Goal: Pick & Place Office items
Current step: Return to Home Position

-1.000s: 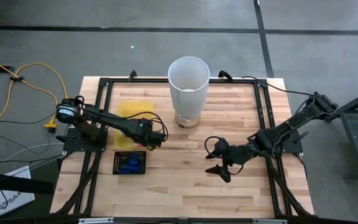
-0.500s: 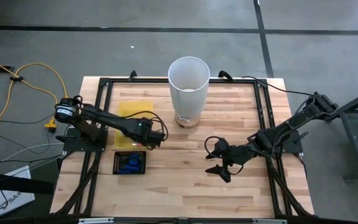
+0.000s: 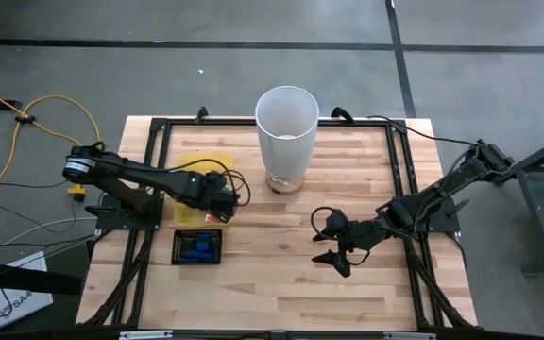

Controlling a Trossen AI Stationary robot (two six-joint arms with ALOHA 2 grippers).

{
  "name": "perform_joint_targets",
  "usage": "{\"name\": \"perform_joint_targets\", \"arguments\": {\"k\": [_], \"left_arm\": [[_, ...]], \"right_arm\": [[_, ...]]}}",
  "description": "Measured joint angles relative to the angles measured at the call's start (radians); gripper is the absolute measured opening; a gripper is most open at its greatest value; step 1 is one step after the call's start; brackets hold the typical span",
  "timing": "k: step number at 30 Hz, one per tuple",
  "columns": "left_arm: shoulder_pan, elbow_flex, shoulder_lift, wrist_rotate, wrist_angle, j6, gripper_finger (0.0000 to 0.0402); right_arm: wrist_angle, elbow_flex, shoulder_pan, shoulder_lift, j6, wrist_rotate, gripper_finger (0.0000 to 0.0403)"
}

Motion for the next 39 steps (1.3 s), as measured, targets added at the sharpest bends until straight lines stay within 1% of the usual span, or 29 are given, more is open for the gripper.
{"name": "perform_joint_targets", "arguments": {"k": [13, 15, 21, 27, 32, 37, 39], "left_arm": [[-0.004, 0.0, -0.01, -0.005, -0.001, 0.011, 0.0192], [-0.004, 0.0, -0.01, -0.005, 0.002, 0.033, 0.0192], [-0.013, 0.0, -0.01, -0.001, 0.077, 0.18, 0.0192], [-0.05, 0.0, -0.02, 0.03, 0.22, 0.356, 0.0192], [-0.105, 0.001, -0.078, 0.041, 0.35, 0.534, 0.0191], [-0.162, 0.001, -0.17, 0.039, 0.393, 0.619, 0.0191], [-0.187, -0.005, -0.215, 0.012, 0.393, 0.628, 0.019]], "right_arm": [[0.0, 0.0, 0.0, 0.0, 0.0, 0.0, 0.03], [0.0, 0.0, 0.0, 0.0, 0.0, 0.0, 0.03], [0.0, 0.0, 0.0, 0.0, 0.0, 0.0, 0.03], [0.0, 0.0, 0.0, 0.0, 0.0, 0.0, 0.03], [0.0, 0.0, 0.0, 0.0, 0.0, 0.0, 0.03], [0.0, 0.0, 0.0, 0.0, 0.0, 0.0, 0.03], [0.001, 0.0, 0.0, 0.0, 0.0, 0.0, 0.03]]}}
